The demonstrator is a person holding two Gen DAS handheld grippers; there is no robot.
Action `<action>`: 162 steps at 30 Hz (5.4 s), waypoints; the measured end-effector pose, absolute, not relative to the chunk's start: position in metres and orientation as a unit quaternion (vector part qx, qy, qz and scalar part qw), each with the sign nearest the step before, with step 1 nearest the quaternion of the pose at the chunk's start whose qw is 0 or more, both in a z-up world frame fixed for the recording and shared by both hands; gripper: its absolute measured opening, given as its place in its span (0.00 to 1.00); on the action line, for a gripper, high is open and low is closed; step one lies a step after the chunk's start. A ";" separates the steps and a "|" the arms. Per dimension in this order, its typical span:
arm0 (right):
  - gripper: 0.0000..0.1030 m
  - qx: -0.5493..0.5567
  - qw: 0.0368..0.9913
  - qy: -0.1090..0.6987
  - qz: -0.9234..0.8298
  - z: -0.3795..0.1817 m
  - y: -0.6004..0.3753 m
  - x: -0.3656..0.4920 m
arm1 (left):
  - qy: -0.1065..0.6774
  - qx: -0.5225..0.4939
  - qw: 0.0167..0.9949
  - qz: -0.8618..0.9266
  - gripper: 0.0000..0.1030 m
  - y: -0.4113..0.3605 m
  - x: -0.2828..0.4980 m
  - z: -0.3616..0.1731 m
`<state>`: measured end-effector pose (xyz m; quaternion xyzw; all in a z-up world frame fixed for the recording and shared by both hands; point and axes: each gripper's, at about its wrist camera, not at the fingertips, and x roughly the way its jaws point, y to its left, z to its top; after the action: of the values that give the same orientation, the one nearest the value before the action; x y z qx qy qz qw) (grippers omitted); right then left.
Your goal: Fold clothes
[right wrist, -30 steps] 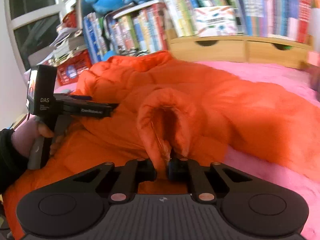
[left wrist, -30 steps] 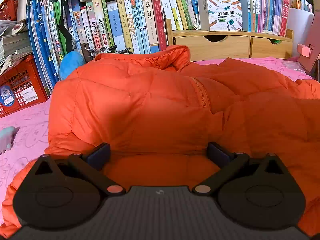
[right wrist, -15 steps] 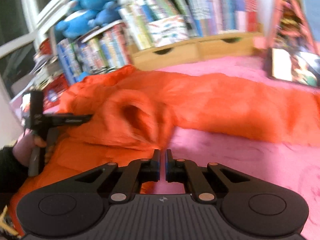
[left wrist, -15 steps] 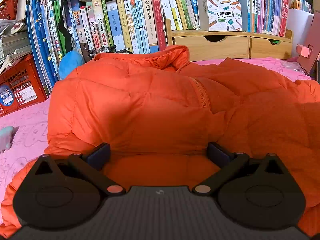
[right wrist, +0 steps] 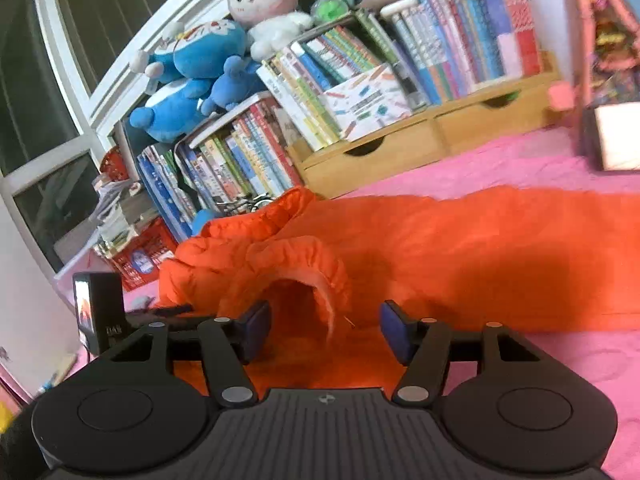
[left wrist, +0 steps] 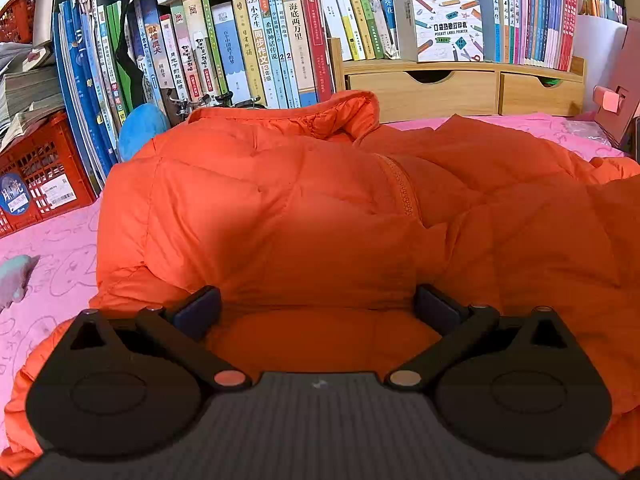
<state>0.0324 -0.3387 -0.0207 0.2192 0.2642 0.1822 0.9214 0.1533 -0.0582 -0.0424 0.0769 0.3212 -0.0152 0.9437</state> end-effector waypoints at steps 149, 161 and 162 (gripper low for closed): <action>0.40 0.128 0.919 0.351 0.124 -0.043 -0.309 0.030 | 0.376 -0.069 0.919 -0.095 0.26 0.105 0.035 -0.021; 0.54 -0.014 0.930 0.365 0.045 -0.007 -0.318 0.025 | 0.346 -0.063 0.925 -0.144 0.53 0.122 -0.014 0.023; 0.59 -0.022 0.935 0.351 0.047 0.000 -0.314 0.025 | 0.323 -0.080 0.935 -0.124 0.59 0.130 -0.012 0.031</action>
<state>0.0251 -0.3141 -0.0001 -0.0219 0.3507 0.0469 0.9351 -0.0116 0.1301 0.0314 -0.0802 0.3227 -0.1241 0.9349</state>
